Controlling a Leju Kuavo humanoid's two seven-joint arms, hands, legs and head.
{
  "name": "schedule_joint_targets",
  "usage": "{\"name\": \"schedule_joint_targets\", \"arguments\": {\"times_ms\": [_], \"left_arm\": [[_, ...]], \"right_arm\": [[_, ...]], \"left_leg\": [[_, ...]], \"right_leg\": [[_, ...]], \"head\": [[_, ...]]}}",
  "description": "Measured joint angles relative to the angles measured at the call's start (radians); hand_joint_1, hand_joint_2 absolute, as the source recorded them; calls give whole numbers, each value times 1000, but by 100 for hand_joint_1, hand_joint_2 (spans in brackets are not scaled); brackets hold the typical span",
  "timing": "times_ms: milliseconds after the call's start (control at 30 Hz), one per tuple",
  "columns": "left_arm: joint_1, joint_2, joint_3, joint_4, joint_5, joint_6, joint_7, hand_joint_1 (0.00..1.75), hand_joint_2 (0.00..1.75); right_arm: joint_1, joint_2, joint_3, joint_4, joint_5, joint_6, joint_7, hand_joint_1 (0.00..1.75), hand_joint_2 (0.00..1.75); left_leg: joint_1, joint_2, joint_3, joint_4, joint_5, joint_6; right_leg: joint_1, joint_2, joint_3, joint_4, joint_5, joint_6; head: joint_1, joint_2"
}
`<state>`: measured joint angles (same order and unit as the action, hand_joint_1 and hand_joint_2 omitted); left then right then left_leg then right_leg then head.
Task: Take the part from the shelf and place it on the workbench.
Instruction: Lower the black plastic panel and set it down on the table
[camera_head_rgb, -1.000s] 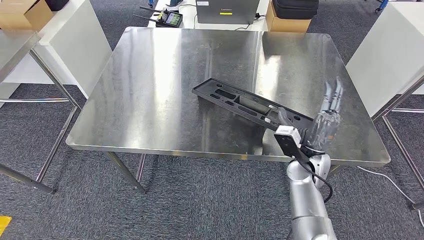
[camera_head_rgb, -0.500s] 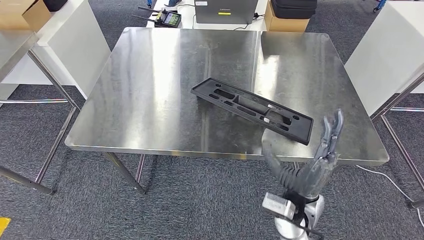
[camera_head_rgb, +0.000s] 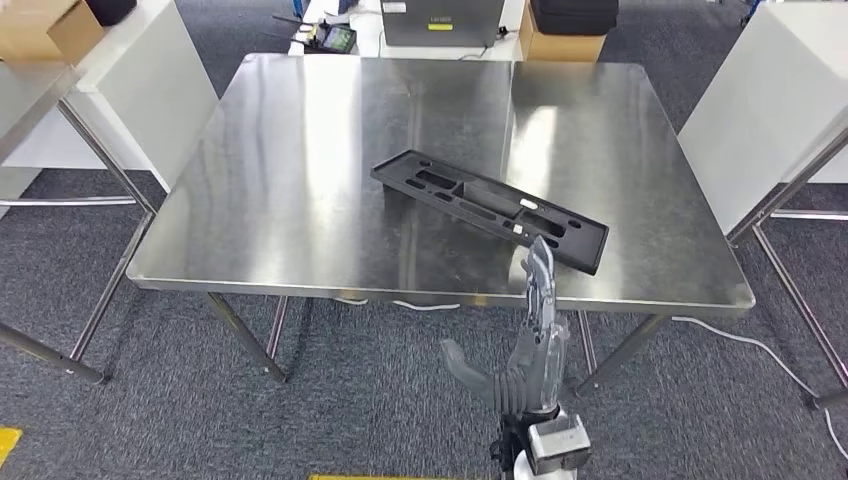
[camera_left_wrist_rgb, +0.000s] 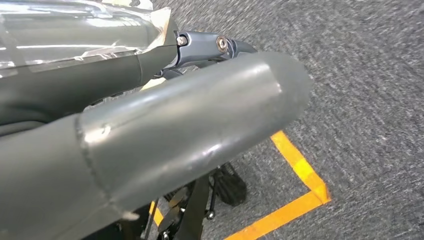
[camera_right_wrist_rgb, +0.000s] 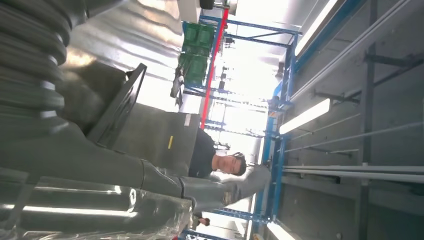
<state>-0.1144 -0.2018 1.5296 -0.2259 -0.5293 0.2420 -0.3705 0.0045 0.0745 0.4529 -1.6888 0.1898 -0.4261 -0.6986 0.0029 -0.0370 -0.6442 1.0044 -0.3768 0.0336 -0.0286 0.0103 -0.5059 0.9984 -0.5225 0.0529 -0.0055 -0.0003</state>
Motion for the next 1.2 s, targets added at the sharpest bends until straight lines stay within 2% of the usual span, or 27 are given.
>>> {"name": "schedule_joint_targets", "arguments": {"times_ms": [67,100,133,200,233,267,300,333,433,467,500,567,633,667,733,767,800,833,867,900,967,1000,1067,1100,1133,1167,1200], "left_arm": [[0,-2,2,1,1,1,0,0,0],[1,-2,4,1,1,1,0,0,0],[1,-3,7,1,2,2,0,0,0],[-1,-3,12,2,6,5,1,0,0],[-2,-3,14,2,12,9,2,0,0],[-3,-3,16,2,19,14,4,0,0],[-3,-4,17,2,27,20,4,0,0],[-3,-5,18,3,33,25,5,0,0],[-6,-9,18,4,47,51,9,0,0],[-8,-12,19,4,49,61,11,0,0],[-10,-14,19,4,51,71,12,0,0],[-11,-19,19,4,53,88,15,0,0],[-13,-26,21,4,55,106,19,0,0],[-14,-30,22,4,57,115,21,0,0],[-16,-37,23,4,66,130,23,0,0],[-16,-39,23,5,71,135,23,0,0],[-16,-41,23,5,78,138,23,0,0],[-16,-42,24,5,85,138,22,0,0],[-16,-42,24,5,93,136,21,0,0],[-17,-42,25,5,101,133,19,0,0],[-18,-43,25,5,117,124,11,0,0],[-19,-44,25,5,123,118,6,0,0],[-20,-44,26,4,136,103,-7,0,0],[-20,-43,26,4,141,95,-13,0,0],[-19,-42,26,4,146,88,-17,0,0],[-19,-41,26,4,149,83,-20,0,0],[-19,-40,26,4,152,79,-22,0,0]], "right_arm": [[-5,-2,12,12,0,0,0,0,175],[-7,-2,18,17,0,0,0,0,175],[-9,-2,22,21,0,1,0,0,175],[-11,-3,29,28,6,3,0,0,175],[-11,-3,32,33,13,4,0,0,175],[-12,-3,35,40,20,8,0,0,175],[-13,-3,40,49,27,12,0,0,175],[-15,-3,45,58,33,16,0,0,175],[-33,3,68,91,63,20,0,0,175],[-43,6,76,106,75,18,0,0,175],[-53,10,86,120,85,16,0,0,175],[-68,17,102,147,95,14,0,0,175],[-80,22,114,169,95,14,0,0,175],[-86,24,118,179,92,14,0,0,175],[-94,25,121,202,87,11,0,0,175],[-97,25,121,215,87,7,0,0,175],[-99,27,119,230,86,0,0,0,175],[-102,30,115,247,87,-12,0,0,175],[-106,36,106,268,91,-33,0,0,175],[-113,45,94,291,93,-57,0,0,175],[-132,66,59,343,84,-104,0,0,175],[-142,76,38,368,72,-124,0,0,175],[-162,94,-11,424,38,-174,1,0,175],[-174,101,-39,455,16,-197,1,0,175],[-185,107,-69,484,-9,-212,2,0,175],[-193,112,-99,508,-33,-218,2,0,175],[-198,116,-124,526,-51,-218,2,0,175]], "left_leg": [[4,-1,-2,-2,7,-13],[8,2,-7,5,-1,-18],[11,7,-17,29,-26,-23],[15,20,-54,136,-118,-32],[15,24,-74,206,-165,-35],[16,26,-85,261,-196,-38],[16,28,-79,286,-209,-38],[16,29,-52,269,-203,-36],[14,31,98,65,-147,-21],[11,32,128,17,-136,-17],[7,32,140,-4,-133,-13],[1,32,131,-7,-120,-1],[2,35,116,-17,-97,14],[3,37,105,-22,-84,22],[1,38,79,-23,-62,31],[-1,38,67,-22,-52,33],[-2,38,53,-22,-41,33],[-4,38,40,-21,-30,32],[-5,37,28,-20,-19,30],[-6,36,16,-20,-8,28],[-9,35,-1,-20,12,19],[-11,35,-5,-20,21,14],[-11,34,-8,-23,39,4],[-9,33,-12,-20,40,-1],[-6,33,-19,-10,25,-7],[-3,33,-30,15,-11,-14],[2,33,-44,60,-65,-20]], "right_leg": [[3,-3,-6,2,12,-24],[2,-6,-10,1,19,-36],[1,-10,-13,1,27,-46],[2,-15,-27,1,43,-59],[4,-18,-36,2,50,-61],[6,-20,-45,3,57,-60],[8,-23,-54,3,64,-59],[9,-25,-62,4,69,-58],[13,-28,-73,4,84,-49],[15,-28,-75,4,88,-43],[16,-29,-76,4,93,-38],[16,-30,-79,0,104,-23],[16,-28,-95,21,86,-17],[17,-26,-112,57,56,-22],[16,-22,-155,180,-31,-34],[16,-21,-168,241,-62,-35],[16,-20,-168,278,-77,-30],[16,-19,-150,280,-73,-22],[16,-19,-113,242,-55,-14],[17,-18,-61,174,-34,-9],[23,-17,38,27,-18,-14],[26,-16,61,-17,-18,-21],[31,-14,60,-36,-12,-32],[25,-15,52,-37,-4,-38],[19,-18,44,-36,6,-48],[13,-21,34,-37,17,-58],[9,-24,22,-38,30,-65]], "head": [[-1,0],[-1,0],[-3,0],[-6,0],[-8,0],[-8,0],[-8,0],[-8,0],[-8,0],[-7,0],[-7,0],[-6,0],[-4,0],[-3,0],[0,0],[1,0],[1,0],[1,0],[1,0],[1,0],[-1,0],[-1,0],[-2,0],[-2,0],[-4,0],[-6,0],[-8,0]]}}
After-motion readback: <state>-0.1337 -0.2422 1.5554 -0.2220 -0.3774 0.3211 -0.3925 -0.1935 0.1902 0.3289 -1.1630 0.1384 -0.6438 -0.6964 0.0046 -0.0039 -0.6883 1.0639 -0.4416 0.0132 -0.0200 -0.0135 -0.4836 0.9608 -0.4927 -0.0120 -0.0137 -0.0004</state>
